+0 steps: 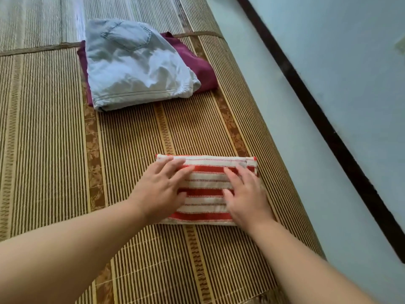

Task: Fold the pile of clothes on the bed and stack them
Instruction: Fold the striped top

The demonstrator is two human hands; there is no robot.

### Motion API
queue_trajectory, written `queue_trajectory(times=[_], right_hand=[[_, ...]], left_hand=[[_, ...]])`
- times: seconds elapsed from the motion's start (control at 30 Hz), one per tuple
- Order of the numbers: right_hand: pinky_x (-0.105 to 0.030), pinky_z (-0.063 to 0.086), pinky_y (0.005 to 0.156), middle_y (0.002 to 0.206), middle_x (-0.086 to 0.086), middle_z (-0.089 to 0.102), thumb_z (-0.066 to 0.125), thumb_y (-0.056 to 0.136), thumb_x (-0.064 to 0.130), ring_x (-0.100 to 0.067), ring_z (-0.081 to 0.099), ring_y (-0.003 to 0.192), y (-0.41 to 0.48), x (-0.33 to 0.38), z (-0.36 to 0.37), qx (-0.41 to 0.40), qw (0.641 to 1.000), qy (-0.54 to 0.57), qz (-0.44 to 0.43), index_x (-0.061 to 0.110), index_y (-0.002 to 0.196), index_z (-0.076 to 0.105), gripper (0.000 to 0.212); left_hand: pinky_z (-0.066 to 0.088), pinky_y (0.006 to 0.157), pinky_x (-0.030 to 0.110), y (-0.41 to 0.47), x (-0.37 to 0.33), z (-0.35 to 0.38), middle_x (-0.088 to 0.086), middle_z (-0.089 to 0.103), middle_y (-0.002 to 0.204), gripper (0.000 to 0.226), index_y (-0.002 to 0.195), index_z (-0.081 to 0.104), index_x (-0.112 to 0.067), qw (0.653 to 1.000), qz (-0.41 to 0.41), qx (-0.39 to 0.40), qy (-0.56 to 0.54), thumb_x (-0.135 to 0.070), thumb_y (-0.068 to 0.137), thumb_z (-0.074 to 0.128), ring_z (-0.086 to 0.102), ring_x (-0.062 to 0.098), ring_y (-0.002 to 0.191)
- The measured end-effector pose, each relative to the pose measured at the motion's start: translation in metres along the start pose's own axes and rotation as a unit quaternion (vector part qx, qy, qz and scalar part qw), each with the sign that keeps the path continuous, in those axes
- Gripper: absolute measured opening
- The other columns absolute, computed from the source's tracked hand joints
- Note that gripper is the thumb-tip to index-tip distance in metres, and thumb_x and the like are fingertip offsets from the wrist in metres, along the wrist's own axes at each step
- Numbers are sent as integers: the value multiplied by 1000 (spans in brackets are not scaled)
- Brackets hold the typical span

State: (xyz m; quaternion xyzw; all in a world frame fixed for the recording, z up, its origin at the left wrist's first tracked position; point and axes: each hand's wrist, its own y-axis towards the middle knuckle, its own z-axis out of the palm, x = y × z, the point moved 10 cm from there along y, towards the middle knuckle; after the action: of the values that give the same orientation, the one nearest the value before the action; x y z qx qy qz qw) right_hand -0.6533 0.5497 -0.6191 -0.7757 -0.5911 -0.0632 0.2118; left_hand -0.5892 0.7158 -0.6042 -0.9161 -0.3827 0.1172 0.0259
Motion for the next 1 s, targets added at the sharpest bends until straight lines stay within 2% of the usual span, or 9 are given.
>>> queue_trajectory(times=[0.1,0.27,0.37,0.43,0.53,0.63,0.7,0.83,1.0], right_hand=[[-61,-5,110,154,17,-22,27,84,73,-23,-24,143,25,4,41,117,993,-18,18,48,143,-17,78],[-65,-4,110,149,4,-40,16,62,94,-22,-26,143,33,-58,62,194,967,-105,129,24,136,-40,116],[-61,2,112,157,4,-25,11,64,91,-22,-15,147,35,-60,48,128,976,-77,156,21,149,-21,115],[-55,21,111,159,-2,8,24,80,78,-27,12,143,34,-63,22,4,980,-32,196,23,152,9,91],[-38,44,83,135,-9,40,42,90,57,-25,43,116,39,-75,-10,-115,964,44,234,26,142,32,62],[-23,36,60,122,-8,45,52,93,43,-13,49,86,61,-86,-27,-100,967,26,232,25,136,42,48],[-21,28,50,103,-3,58,51,96,38,-7,43,66,77,-87,-34,-66,977,-8,201,21,97,60,19],[-26,34,53,78,2,63,46,97,36,-15,53,70,89,-87,-39,-15,982,94,163,20,74,62,33],[-42,55,77,85,4,75,54,81,29,-19,64,90,74,-91,-30,4,863,437,255,24,79,79,26]], left_hand=[[-3,115,50,20,19,49,-5,-15,160,89,146,-16,-44,989,-97,112,-10,-84,75,21,-12,25,147],[14,114,61,18,51,77,-10,-12,160,102,146,-18,-41,957,-229,142,-111,-88,69,30,-14,21,147],[20,114,60,16,62,71,-8,-1,161,106,152,-5,-30,940,-276,138,-146,-87,68,25,-2,26,148],[29,111,54,19,65,63,-3,13,159,98,153,7,-28,942,-277,130,-139,-83,75,30,14,28,144],[40,99,46,26,72,51,6,38,139,77,145,32,-27,930,-306,107,-173,-73,84,37,38,29,123],[41,83,39,29,83,51,4,39,112,75,135,44,-31,906,-346,163,-182,-77,76,45,41,24,100],[41,84,38,32,86,50,3,41,109,80,126,49,-34,913,-323,208,-137,-83,63,49,40,23,98],[51,83,34,28,69,55,-7,58,99,60,111,52,-27,909,-246,272,-196,-64,67,69,54,14,92],[53,88,33,1,33,66,-13,64,101,32,108,59,-37,873,-141,367,-287,-33,79,72,61,9,95]])
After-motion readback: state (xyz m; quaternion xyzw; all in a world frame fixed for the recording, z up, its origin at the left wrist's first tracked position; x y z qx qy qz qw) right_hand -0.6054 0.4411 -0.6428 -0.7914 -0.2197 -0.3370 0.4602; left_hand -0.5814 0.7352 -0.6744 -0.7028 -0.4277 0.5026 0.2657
